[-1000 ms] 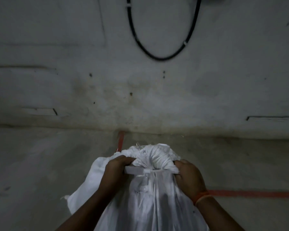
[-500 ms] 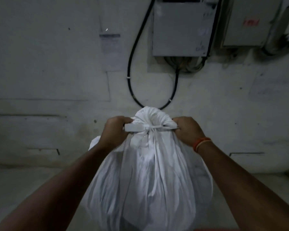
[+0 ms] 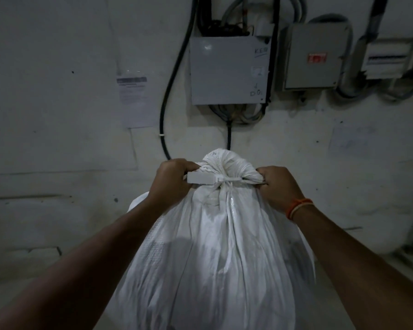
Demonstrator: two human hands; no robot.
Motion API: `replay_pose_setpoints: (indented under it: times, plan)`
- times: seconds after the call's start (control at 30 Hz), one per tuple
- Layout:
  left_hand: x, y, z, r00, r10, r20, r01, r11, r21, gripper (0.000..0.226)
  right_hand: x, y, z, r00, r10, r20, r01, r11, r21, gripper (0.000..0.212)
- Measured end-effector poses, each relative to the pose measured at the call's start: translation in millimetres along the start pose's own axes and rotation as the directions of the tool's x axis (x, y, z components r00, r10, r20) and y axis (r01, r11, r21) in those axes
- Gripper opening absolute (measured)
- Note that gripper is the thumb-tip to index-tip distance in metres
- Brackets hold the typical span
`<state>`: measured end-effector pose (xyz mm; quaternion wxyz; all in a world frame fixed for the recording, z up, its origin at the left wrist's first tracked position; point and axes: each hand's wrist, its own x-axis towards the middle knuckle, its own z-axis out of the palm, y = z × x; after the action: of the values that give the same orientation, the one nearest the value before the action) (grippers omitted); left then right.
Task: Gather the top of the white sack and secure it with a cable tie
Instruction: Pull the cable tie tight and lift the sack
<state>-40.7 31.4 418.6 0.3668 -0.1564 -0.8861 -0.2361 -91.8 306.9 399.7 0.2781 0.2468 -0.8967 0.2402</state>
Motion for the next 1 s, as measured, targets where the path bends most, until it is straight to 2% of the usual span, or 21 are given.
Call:
replay_pose_setpoints:
  times: [0.2, 0.33, 0.63, 0.83, 1.0]
  plan:
    - [19.5, 54.7, 62.9, 0.999, 0.039, 0.030, -0.040, 0.999, 0.013, 0.023, -18.2, 82.2, -29.0, 0.999, 0.022, 0.041, -0.024, 0.999, 0.028, 0.018]
    - [40.1, 114.2, 121.6, 0.998, 0.021, 0.055, -0.021, 1.000, -0.009, 0.022, -29.1, 160.2, -65.1, 0.997, 0.041, 0.070, -0.044, 0.998, 0.044, 0.005]
    - [106.3, 247.0, 260.6, 0.996, -0.030, 0.084, 0.036, 0.996, -0.077, 0.018, -38.0, 335.6, -165.8, 0.988, 0.064, 0.141, -0.063, 0.998, -0.012, 0.009]
    - [179.6, 319.2, 368.4, 0.985, 0.080, 0.155, -0.057, 0.987, -0.149, 0.023, -37.0, 464.9, -230.3, 0.976, 0.178, 0.125, -0.162, 0.978, -0.128, 0.011]
    - [238.0, 357.6, 458.2, 0.956, 0.205, 0.208, -0.160, 0.964, -0.214, 0.020, -33.6, 562.3, -270.2, 0.974, 0.202, 0.102, -0.175, 0.959, -0.223, 0.015]
